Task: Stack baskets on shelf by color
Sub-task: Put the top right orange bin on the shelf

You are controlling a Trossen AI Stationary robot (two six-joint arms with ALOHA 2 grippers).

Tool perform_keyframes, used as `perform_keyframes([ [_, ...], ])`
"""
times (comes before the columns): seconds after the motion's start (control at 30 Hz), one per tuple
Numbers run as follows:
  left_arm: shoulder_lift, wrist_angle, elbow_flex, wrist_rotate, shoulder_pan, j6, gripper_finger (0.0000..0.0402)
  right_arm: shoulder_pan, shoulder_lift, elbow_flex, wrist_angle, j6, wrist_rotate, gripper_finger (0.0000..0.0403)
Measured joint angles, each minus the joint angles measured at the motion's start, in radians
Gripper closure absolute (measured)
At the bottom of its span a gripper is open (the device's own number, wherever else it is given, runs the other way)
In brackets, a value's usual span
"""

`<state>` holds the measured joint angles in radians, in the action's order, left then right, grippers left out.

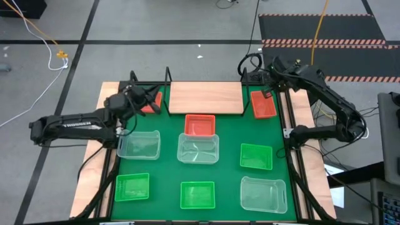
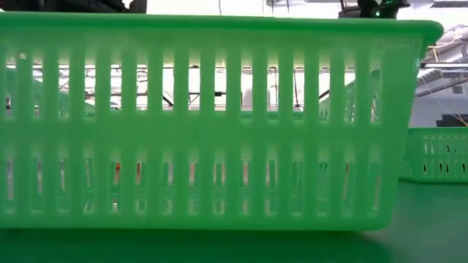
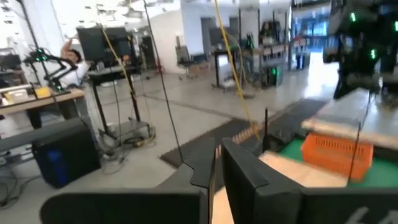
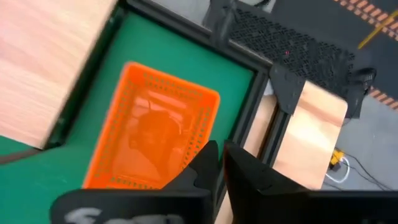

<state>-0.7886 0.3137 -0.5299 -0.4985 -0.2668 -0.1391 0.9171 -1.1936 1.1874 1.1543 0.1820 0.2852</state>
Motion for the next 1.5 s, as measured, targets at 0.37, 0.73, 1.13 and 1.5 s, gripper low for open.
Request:
perform_keyframes([
  [0.37,-0.005,-0.045,-0.012,-0.001,-0.004,-0.023,0.0371,-0.022,0.007,-0.233,-0.177,0.133,0.032,0.0253],
  [0.73,-0.005,-0.053,-0.012,-0.001,-0.004,-0.024,0.0371,-0.084,0.004,-0.386,-0.3,0.162,0.182,0.0255],
  [1.13,-0.005,-0.046,-0.012,-0.001,-0.004,-0.045,0.0371,-0.183,0.179,-0.38,-0.166,-0.119,0.009,0.0259],
  [1.5,-0.005,-0.01,-0.011,-0.001,-0.004,-0.051,0.0371,-0.295,0.177,-0.441,-0.178,-0.302,-0.18,0.0259],
])
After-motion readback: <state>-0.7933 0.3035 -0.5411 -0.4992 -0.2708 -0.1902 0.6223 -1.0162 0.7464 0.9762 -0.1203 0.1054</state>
